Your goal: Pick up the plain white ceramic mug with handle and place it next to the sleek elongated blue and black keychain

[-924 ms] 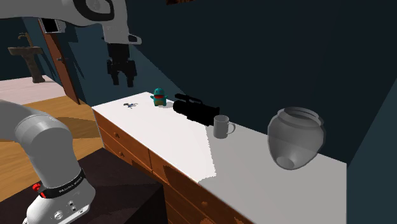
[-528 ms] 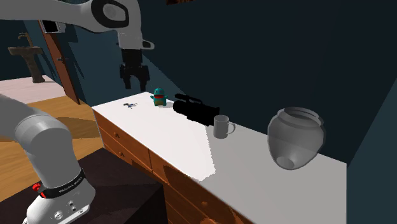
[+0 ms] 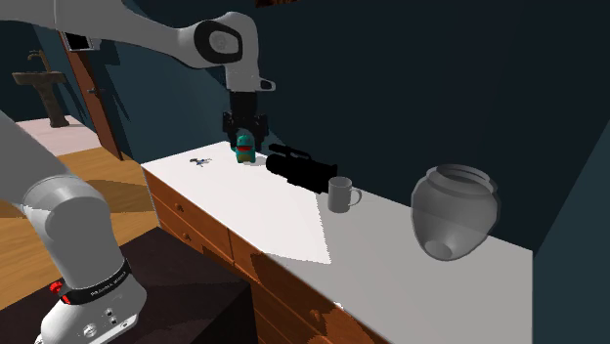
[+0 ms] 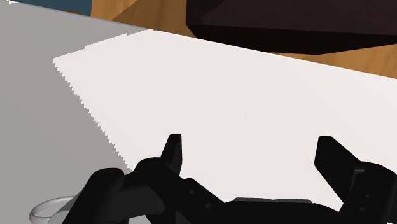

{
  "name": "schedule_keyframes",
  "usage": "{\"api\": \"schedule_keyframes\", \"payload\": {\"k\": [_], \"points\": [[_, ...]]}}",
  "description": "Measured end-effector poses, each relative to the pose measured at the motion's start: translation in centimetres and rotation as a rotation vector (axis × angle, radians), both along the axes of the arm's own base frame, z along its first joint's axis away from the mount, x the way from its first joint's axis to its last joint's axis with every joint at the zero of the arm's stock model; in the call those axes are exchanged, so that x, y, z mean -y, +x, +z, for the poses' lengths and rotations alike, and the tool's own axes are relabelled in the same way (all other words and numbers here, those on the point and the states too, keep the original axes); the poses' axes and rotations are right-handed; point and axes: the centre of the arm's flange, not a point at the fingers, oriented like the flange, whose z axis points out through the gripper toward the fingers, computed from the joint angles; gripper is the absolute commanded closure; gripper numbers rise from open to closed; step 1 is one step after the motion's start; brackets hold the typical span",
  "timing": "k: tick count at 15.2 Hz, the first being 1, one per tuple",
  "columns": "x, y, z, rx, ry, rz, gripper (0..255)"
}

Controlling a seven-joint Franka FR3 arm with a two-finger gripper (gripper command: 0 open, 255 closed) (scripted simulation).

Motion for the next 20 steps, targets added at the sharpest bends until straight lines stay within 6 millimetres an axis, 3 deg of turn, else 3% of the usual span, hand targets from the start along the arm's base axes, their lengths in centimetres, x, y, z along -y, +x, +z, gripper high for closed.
{"api": "schedule_keyframes", "payload": {"k": [20], "points": [[16.4, 18.0, -11.1, -0.026, 0.01, 0.046, 0]]}}
